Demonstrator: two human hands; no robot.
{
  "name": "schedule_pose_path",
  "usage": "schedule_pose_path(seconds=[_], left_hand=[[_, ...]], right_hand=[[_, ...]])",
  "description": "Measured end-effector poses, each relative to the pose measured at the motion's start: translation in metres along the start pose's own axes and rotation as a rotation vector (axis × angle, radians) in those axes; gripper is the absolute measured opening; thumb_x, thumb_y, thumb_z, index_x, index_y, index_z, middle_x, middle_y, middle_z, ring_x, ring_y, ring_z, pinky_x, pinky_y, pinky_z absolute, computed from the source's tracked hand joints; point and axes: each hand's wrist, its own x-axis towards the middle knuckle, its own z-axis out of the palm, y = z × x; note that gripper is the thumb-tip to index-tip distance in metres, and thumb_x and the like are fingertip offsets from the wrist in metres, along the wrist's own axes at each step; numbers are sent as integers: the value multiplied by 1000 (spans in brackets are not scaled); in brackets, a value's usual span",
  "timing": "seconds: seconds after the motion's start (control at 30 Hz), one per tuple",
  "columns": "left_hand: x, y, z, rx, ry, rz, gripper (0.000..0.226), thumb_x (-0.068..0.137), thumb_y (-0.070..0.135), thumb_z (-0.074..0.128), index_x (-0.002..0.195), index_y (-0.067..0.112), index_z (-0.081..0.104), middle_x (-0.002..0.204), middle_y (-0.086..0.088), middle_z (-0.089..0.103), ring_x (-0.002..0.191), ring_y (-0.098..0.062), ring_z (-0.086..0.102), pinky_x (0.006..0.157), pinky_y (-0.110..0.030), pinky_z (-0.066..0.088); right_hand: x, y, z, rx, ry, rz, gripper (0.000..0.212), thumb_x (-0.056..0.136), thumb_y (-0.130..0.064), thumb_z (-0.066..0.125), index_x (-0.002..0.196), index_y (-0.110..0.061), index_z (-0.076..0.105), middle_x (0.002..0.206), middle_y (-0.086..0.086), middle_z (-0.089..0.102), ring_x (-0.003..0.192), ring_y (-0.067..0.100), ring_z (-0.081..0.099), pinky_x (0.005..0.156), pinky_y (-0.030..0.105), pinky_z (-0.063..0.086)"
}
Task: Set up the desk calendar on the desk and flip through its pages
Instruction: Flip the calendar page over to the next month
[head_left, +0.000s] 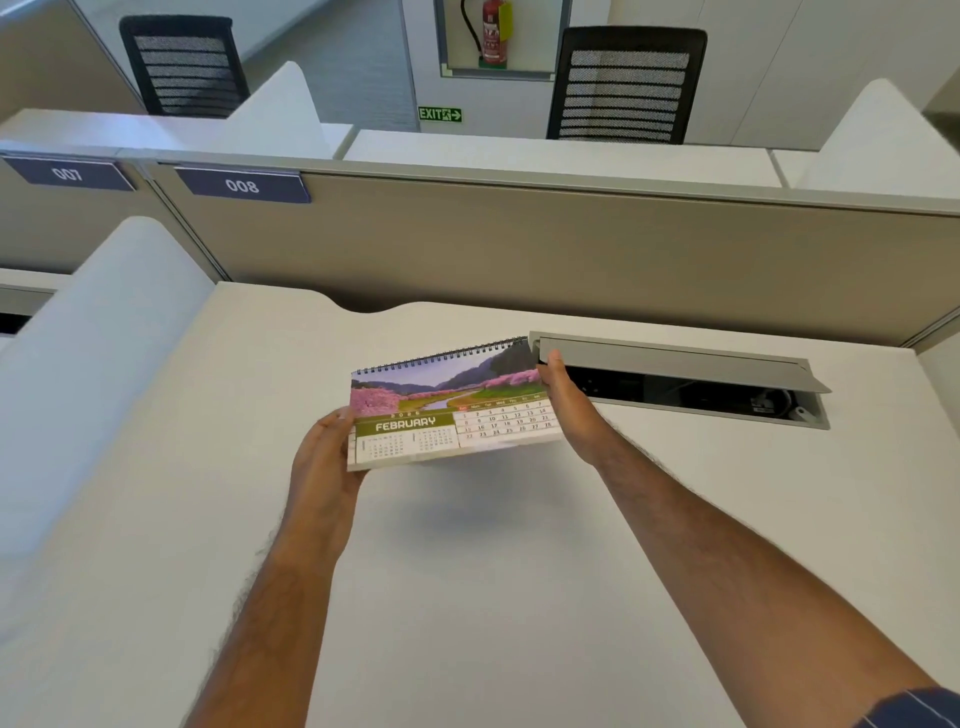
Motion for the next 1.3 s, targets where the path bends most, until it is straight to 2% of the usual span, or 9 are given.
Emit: schedule_pose_path(seconds=[0.2,0.33,0.5,0.6,0.73,0.93,1.03,1.13,1.3], left_hand=[[15,28,6,-187,4,12,33,111,42,53,117,18,75,122,-13,81,112,-26,78,90,-36,65],[28,39,9,-172,-9,18,45,107,42,58,143,15,57,137,-11,76,122,-28,76,100,-42,62],[36,38,9,-133,-19,31,56,104,42,63,152,16,48,135,-2,78,124,-27,75,95,-38,64],[37,35,9,-159,2,11,65,96,43,72,150,15,50,131,-1,80,122,-26,76,88,-35,66],[33,32,9,-110,23,13,105,60,62,98,145,20,54,126,5,82,117,-22,78,91,-36,66],[35,4,9,12,217,80,32,98,31,76,126,26,62,129,2,73,127,-25,71,102,-40,61],[32,-18,17,250,300,74,47,101,21,74,142,21,51,143,1,62,135,-24,61,115,-44,51],[24,-33,24,356,211,-13,68,103,27,73,162,23,40,167,-1,46,151,-21,45,116,-41,42],[9,-41,32,405,111,25,56,107,22,66,160,29,49,167,2,50,145,-16,47,123,-45,41]], right_hand=[[-5,-2,0,-21,12,-54,65,108,-60,11,102,-55,75,108,-28,75,104,-10,67,96,23,38],[-3,0,-2,-26,8,-42,61,106,-62,10,131,-33,57,135,-8,58,126,14,49,109,35,27],[1,1,-1,-40,29,-14,71,106,-62,10,148,-20,50,151,5,53,129,16,48,117,46,24],[3,1,-1,-42,38,-1,72,106,-63,10,149,-21,49,152,5,53,131,17,48,119,48,23],[3,0,1,-38,44,-11,59,105,-63,10,132,-34,54,135,-4,58,125,15,51,115,44,25],[4,0,1,-54,38,-12,57,106,-61,10,129,-34,55,133,-5,60,123,14,52,112,42,25],[5,2,1,-53,43,-6,63,106,-61,11,138,-29,55,136,-3,60,124,14,52,114,42,25],[5,2,2,-52,50,-6,55,106,-62,11,120,-39,60,126,-11,63,117,8,56,113,41,25],[5,3,3,-71,46,-3,52,104,-66,10,107,-49,59,125,-13,62,121,10,54,117,47,23]])
